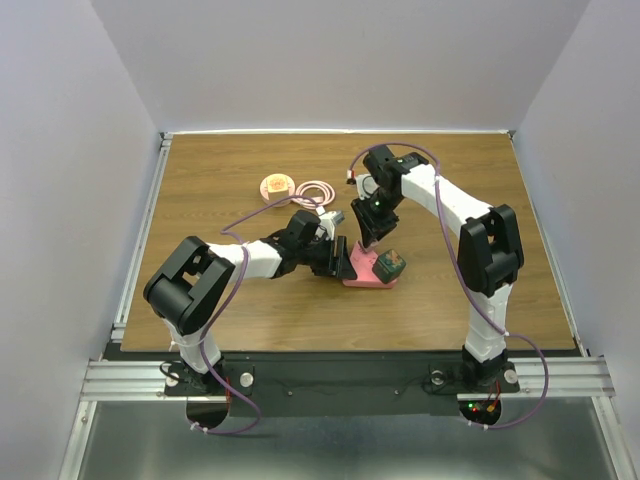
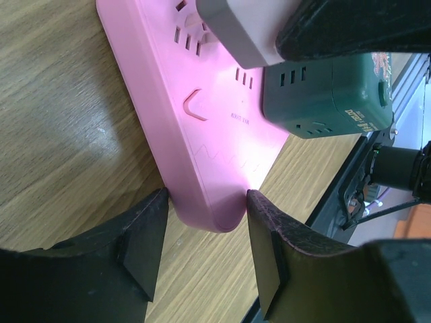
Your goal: Insert the plug
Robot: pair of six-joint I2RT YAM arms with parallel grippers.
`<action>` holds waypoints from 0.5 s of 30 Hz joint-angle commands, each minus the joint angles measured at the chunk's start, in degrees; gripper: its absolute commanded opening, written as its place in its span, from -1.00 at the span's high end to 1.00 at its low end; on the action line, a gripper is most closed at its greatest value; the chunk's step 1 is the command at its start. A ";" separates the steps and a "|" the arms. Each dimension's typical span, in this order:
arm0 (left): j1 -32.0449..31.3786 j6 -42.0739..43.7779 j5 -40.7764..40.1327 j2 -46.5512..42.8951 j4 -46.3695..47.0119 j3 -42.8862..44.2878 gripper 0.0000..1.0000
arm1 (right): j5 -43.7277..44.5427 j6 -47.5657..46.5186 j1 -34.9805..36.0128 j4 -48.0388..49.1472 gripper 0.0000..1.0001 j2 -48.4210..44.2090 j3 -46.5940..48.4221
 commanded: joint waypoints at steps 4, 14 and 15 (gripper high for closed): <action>-0.11 2.27 -1.67 0.40 -2.19 1.23 -0.17 | -2.04 0.26 0.60 -1.02 0.99 -1.80 -0.46; -0.02 2.63 -1.84 0.14 -2.45 1.23 -0.16 | -0.91 0.43 0.60 -1.11 0.99 0.13 -0.55; -0.11 2.63 -1.93 0.05 -2.45 1.14 -0.16 | -0.81 0.52 0.60 -1.20 0.99 0.22 -0.54</action>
